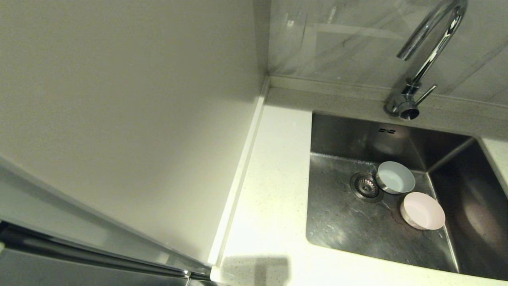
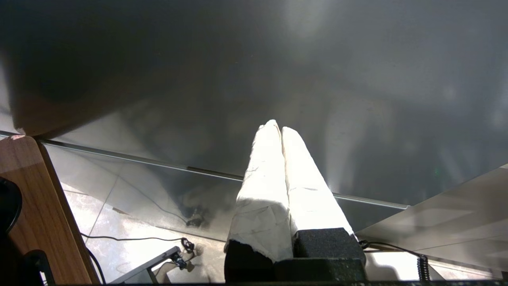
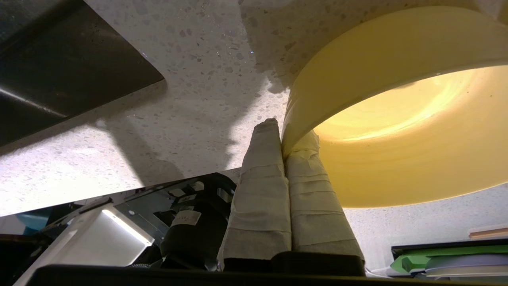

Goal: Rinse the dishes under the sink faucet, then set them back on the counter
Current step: Put a bowl into the sink

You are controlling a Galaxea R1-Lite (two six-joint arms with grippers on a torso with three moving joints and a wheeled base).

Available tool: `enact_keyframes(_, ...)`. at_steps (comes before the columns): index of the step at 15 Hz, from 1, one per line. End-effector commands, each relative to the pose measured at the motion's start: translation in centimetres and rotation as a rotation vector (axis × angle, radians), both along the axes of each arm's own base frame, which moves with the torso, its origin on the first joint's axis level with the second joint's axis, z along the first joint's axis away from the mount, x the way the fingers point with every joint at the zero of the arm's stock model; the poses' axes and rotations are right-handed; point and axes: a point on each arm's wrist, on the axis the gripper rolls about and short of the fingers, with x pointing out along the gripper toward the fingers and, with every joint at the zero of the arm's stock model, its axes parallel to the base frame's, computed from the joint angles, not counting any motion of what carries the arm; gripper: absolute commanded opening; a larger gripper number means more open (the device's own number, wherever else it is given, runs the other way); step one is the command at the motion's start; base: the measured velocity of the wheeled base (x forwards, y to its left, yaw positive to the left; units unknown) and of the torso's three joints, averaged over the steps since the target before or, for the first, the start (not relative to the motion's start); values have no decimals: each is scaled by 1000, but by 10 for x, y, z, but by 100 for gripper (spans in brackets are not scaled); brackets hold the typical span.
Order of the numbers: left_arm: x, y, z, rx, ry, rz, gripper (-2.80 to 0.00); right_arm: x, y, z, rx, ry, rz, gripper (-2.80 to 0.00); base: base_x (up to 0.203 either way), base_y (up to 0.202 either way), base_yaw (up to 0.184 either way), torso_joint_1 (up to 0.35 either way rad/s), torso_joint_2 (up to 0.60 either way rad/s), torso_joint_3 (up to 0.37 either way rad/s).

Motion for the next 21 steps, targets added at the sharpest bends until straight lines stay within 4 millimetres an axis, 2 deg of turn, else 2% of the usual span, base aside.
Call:
enact_keyframes(1, 0, 0, -1, -1, 3, 0, -280, -1, 3, 3, 1, -5, 5, -280, 0, 0, 0, 0, 0, 0)
enact_keyframes(3, 0, 0, -1, -1, 3, 0, -280, -3, 12, 13, -21, -25, 34, -280, 0, 0, 0, 0, 0, 0)
enact_keyframes(8, 0, 0, -1, -1, 3, 0, -280, -8, 58, 45, -89, -107, 178, -280, 0, 0, 0, 0, 0, 0)
enact_keyframes(11, 0, 0, -1, -1, 3, 0, -280, -4, 86, 62, -141, -135, 261, -280, 0, 0, 0, 0, 0, 0)
enact_keyframes(16, 0, 0, -1, -1, 3, 0, -280, 23, 131, 81, -211, -174, 480, -280, 0, 0, 0, 0, 0, 0)
enact_keyframes(21, 0, 0, -1, -1, 3, 0, -280, 65, 204, 89, -221, -224, 861, -280, 0, 0, 0, 0, 0, 0)
